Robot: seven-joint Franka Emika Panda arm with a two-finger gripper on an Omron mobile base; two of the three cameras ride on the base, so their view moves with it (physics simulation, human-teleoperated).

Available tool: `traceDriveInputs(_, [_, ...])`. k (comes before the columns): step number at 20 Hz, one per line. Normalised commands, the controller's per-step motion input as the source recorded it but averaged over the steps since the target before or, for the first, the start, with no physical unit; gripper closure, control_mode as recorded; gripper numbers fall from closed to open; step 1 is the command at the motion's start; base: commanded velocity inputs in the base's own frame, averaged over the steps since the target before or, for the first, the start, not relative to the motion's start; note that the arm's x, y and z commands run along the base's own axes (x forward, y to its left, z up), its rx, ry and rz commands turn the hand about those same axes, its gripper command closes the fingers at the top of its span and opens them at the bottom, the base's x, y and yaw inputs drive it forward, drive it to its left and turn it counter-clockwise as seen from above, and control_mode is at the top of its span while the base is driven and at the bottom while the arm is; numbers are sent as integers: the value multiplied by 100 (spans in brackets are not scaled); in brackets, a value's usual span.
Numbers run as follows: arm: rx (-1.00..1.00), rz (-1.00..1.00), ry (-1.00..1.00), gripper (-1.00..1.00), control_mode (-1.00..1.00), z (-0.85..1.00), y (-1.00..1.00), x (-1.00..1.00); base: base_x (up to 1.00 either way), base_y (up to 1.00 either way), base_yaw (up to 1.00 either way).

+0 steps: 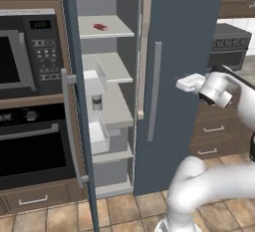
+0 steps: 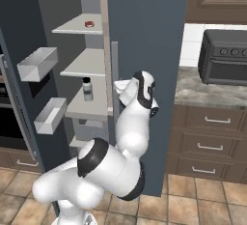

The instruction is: There's a steak in the fridge that needs to be moved to the freezer for freezing. Pick up the steak from the fridge, place it on any shelf in the freezer, and close the fridge and freezer doors when done.

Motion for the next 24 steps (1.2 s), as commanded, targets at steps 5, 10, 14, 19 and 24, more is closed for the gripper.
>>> traceDriveInputs(5, [0,-12,22,-100,-100,80,1,-100,0,0,0])
traceDriveInputs(10, [0,-2,7,-100,-100,76,19,-100,0,0,0])
traceDriveInputs(14, [-6,0,1,-100,-100,85,43,-100,0,0,0])
traceDriveInputs(19, [0,-1,5,-100,-100,70,72,-100,0,0,0])
traceDriveInputs(24, [0,-8,-9,-100,-100,10,100,-99,0,0,0])
